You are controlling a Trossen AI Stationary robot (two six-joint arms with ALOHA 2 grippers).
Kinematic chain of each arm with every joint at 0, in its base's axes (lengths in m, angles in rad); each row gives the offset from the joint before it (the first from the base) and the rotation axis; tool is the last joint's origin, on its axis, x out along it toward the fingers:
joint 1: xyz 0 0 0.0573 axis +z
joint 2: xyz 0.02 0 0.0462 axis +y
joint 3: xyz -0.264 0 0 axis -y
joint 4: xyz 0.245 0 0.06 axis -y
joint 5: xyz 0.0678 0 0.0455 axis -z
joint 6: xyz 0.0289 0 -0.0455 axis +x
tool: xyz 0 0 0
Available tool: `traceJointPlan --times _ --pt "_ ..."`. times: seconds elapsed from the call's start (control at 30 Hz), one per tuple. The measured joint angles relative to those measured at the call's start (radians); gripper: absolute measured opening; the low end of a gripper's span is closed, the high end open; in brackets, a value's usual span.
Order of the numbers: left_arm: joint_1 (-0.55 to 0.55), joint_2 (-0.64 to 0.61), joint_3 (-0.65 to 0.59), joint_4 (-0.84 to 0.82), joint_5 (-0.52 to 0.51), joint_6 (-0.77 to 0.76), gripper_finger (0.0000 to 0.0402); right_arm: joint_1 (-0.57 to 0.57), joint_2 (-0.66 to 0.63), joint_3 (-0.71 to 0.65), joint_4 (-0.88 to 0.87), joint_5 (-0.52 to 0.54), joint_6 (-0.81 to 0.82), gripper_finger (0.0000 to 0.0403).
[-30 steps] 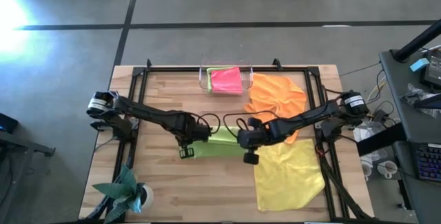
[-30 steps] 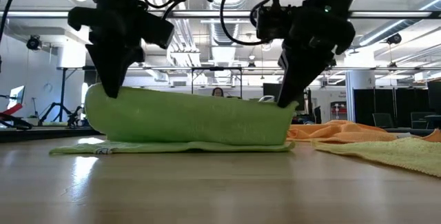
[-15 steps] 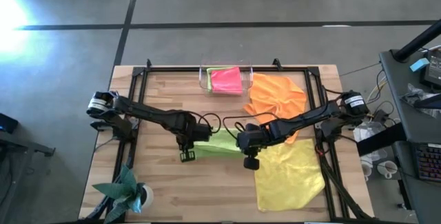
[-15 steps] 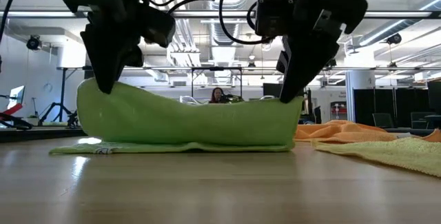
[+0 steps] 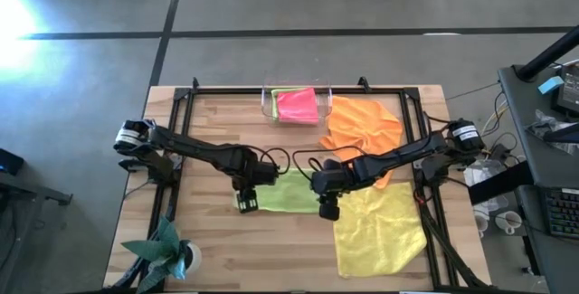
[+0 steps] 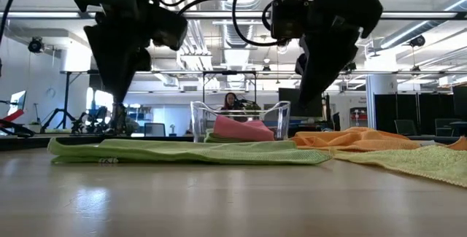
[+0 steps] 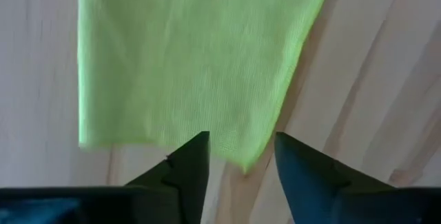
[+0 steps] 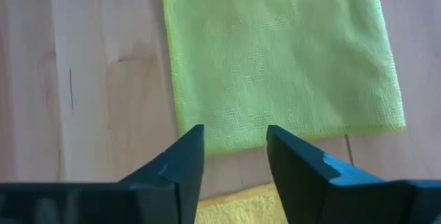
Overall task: Fold microfiber towels
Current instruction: Fold the green microfiber towel
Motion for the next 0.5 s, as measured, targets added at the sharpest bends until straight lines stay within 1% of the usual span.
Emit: traceJointPlan --times 0.13,0.3,0.43,0.5 --pt "0.002 0.003 -0.049 0.152 -0.01 0.051 0.0149 -0.019 0.0 0.0 -0.063 0.0 -0.015 0.0159" --pt "0.015 0.003 -0.147 0.357 -0.026 0.069 0.0128 -0.037 0.0 0.0 -0.097 0.002 0.037 0.0149" --pt "0.042 0.003 -0.202 0.44 -0.101 0.068 0.0109 -0.036 0.0 0.007 -0.092 0.0 0.079 0.0139" --pt "0.06 0.003 -0.228 0.475 -0.114 0.069 0.0101 -0.037 0.0 0.011 -0.092 0.0 0.104 0.0135"
